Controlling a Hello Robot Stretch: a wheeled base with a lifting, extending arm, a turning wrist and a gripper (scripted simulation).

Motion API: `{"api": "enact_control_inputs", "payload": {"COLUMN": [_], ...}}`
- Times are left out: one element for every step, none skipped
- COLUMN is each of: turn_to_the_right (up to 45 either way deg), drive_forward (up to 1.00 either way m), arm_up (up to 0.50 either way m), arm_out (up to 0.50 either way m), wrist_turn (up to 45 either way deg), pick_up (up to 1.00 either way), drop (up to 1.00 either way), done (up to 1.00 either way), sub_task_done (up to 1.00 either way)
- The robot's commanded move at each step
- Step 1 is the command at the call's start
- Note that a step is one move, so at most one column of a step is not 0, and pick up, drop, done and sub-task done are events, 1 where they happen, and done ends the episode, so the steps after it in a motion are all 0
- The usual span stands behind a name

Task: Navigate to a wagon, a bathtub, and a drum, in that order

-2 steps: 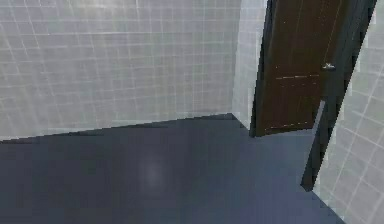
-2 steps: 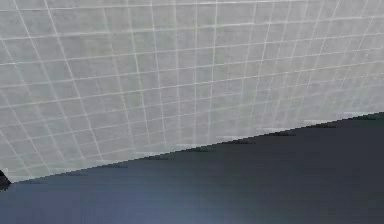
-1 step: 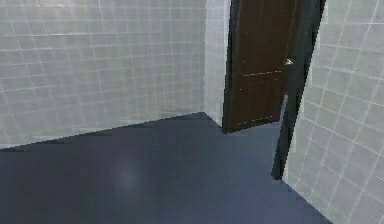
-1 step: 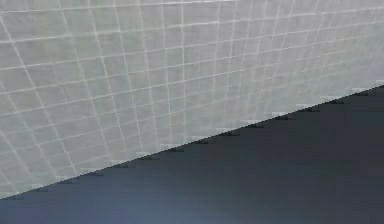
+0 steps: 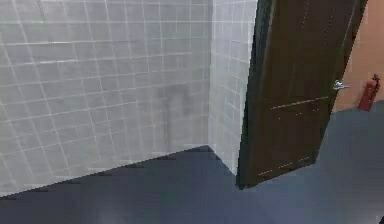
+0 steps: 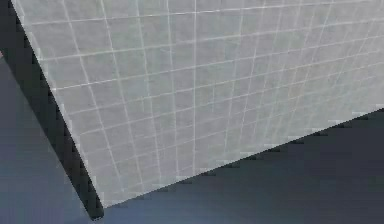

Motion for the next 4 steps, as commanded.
{"api": "enact_control_inputs", "payload": {"turn_to_the_right": [0.0, 45.0, 21.0, 0.0], "drive_forward": [0.80, 0.00, 0.00, 1.00], "arm_up": [0.00, 0.00, 0.00, 0.00], "arm_out": [0.00, 0.00, 0.00, 0.00], "wrist_turn": [0.0, 0.0, 0.0, 0.0], "pick_up": [0.00, 0.00, 0.00, 0.00], "drop": [0.00, 0.00, 0.00, 0.00], "done": [0.00, 0.00, 0.00, 0.00], "sub_task_done": [0.00, 0.00, 0.00, 0.00]}}
